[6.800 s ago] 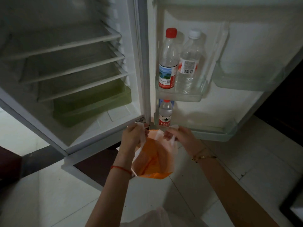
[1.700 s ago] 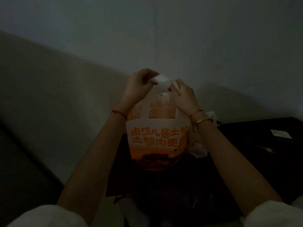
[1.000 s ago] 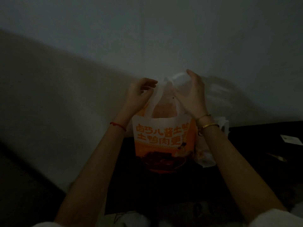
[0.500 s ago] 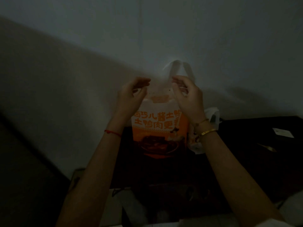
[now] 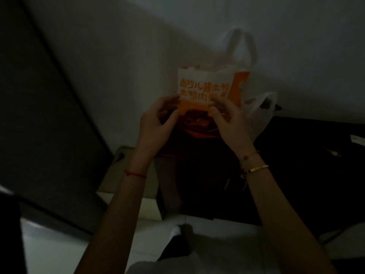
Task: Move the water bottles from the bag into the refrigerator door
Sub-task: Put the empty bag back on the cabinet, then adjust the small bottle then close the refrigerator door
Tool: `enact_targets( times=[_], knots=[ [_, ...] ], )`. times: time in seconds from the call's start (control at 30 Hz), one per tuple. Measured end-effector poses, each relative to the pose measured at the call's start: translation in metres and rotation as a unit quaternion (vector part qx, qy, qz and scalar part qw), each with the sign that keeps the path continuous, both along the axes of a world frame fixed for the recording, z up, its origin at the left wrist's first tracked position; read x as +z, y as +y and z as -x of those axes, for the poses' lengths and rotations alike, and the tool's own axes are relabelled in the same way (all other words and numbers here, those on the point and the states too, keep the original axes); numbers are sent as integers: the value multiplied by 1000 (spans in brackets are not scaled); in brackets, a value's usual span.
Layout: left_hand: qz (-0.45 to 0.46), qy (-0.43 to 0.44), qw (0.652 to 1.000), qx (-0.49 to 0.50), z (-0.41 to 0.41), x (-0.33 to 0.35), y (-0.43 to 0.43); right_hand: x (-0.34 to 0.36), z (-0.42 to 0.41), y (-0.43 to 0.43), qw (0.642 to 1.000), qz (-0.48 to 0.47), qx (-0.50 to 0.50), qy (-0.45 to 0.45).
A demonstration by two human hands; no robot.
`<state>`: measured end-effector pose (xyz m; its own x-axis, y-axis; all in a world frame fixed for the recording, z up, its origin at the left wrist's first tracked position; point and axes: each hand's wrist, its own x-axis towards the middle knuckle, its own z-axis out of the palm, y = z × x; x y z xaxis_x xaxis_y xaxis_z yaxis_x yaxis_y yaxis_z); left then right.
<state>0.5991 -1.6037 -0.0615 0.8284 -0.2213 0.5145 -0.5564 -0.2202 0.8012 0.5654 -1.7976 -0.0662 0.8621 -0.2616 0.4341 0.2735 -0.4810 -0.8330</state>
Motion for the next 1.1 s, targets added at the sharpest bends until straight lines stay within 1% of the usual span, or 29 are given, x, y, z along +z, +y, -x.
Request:
enact_targets(
  times=[0.13,0.43,0.63,0.77,0.9,1.03,1.1],
  knots=[
    [-26,46,998,17,70,-29,25,-24,58,21,998,-7,44,43],
    [-2,114,991,74,213,-48,83,-50,172,80,988,-34,125,89],
    [-22,113,988,107,271,-55,119,-55,227,121,979,-44,165,111],
    [-17,115,984,134,302,-57,148,-64,254,157,969,-26,206,131],
    [-16,140,978,150,340,-56,186,-65,277,203,960,-22,235,151],
    [-37,134,978,155,382,-56,233,-66,305,257,951,-36,258,165],
    [-31,140,976,162,406,-55,261,-68,323,285,948,-47,265,167]
  ],
)
